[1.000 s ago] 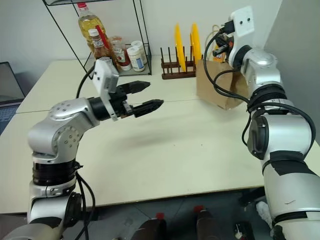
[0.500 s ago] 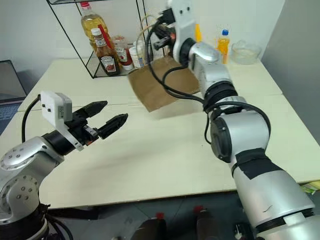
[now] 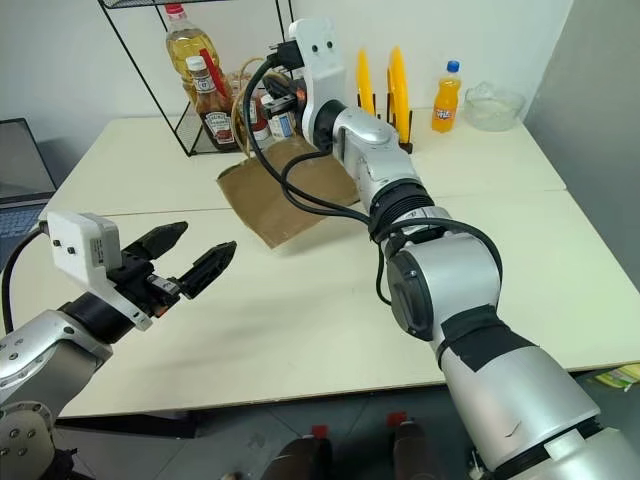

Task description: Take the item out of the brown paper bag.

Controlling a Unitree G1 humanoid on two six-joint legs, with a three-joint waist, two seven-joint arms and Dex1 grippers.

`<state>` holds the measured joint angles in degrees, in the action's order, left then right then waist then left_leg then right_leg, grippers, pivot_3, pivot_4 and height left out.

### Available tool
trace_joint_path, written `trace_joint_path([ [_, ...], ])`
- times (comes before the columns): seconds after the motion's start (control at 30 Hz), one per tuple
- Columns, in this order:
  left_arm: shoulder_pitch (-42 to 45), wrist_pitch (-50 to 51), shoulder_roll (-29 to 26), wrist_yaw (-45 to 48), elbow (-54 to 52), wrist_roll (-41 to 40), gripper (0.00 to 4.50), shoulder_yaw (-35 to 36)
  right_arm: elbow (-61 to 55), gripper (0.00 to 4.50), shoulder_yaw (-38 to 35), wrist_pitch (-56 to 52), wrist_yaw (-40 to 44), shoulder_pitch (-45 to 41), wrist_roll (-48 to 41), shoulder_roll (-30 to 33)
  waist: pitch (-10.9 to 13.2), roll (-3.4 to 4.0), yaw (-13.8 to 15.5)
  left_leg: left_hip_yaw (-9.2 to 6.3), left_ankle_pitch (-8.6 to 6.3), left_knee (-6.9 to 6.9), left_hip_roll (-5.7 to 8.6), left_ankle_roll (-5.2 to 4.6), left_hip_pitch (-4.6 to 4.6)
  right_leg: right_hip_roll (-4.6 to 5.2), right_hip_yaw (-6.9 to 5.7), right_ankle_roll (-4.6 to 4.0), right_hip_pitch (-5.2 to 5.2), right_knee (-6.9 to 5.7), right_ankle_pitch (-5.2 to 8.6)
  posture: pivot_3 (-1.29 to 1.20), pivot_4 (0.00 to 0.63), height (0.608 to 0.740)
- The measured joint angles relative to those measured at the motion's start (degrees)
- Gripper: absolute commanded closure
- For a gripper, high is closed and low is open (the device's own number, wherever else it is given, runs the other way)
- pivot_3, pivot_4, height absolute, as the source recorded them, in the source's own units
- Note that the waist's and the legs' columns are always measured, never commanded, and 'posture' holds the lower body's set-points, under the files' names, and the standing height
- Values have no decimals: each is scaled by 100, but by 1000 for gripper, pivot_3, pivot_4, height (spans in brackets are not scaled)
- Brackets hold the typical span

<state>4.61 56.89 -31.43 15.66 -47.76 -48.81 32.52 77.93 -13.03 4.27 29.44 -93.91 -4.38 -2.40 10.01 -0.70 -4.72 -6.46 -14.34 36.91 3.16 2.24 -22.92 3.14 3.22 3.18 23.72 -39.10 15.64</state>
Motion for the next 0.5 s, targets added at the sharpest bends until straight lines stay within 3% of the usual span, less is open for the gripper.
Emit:
trace_joint_path([
  [0.5,57,-377,-323,-163,196,-159,0,-121,-1,4460,521,-344,-141,463,443,207,-1,-1,-7,4,0,-1,-2,0,1,-4,2,0,1,1,0,0,150,740],
])
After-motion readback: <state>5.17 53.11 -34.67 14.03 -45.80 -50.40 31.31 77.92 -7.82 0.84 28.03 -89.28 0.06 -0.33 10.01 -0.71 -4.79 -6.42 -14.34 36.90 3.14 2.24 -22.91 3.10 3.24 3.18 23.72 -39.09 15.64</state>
